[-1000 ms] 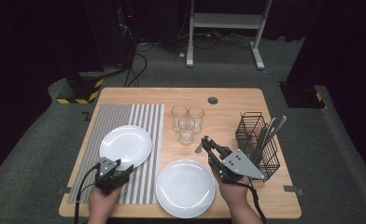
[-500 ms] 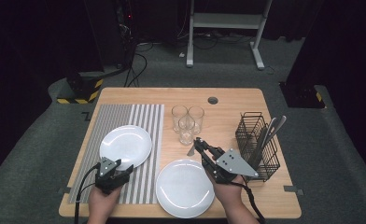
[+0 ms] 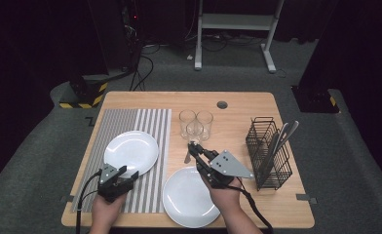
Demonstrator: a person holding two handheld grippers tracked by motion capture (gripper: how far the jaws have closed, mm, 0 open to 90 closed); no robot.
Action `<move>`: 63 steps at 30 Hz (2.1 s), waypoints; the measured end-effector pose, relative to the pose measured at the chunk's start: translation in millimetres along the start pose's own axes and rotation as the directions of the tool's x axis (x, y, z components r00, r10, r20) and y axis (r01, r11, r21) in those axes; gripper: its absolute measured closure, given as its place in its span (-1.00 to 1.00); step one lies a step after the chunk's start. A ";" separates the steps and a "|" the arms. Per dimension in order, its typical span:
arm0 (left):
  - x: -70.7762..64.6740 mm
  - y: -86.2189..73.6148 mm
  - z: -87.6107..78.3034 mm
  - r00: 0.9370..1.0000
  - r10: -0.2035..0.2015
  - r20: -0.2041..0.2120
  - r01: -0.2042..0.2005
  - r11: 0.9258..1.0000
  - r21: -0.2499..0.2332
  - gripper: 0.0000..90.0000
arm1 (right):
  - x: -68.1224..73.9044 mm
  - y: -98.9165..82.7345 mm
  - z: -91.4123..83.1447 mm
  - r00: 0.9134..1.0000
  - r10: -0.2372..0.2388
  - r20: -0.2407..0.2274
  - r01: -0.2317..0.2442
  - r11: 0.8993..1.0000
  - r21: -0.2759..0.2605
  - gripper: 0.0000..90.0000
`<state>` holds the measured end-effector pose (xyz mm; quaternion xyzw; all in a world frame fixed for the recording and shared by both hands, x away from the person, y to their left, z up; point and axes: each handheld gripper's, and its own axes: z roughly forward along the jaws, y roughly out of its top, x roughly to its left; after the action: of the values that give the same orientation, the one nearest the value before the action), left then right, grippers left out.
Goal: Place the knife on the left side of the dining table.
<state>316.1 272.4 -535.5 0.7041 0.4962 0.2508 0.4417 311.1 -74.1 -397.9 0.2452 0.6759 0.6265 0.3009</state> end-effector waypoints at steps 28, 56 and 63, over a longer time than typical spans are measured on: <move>1.1 -0.6 -1.8 1.000 -0.007 0.007 0.007 1.000 -0.017 -0.04 | 51.3 -7.1 31.9 0.985 0.027 -0.168 -0.017 0.998 0.061 0.85; -5.5 6.6 -16.3 1.000 0.019 0.009 -0.018 0.995 -0.097 -0.03 | 61.8 -20.4 41.1 0.976 0.053 -0.213 -0.029 0.993 0.113 0.84; -8.3 16.5 -33.9 1.000 0.013 0.021 -0.010 0.985 -0.171 -0.03 | 61.1 -20.8 42.7 0.975 0.055 -0.216 -0.032 0.993 0.109 0.84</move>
<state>294.0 275.4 -504.0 0.6692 0.4639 0.2871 0.5045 299.8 -3.0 -426.1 0.2051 0.7314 0.6196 0.1977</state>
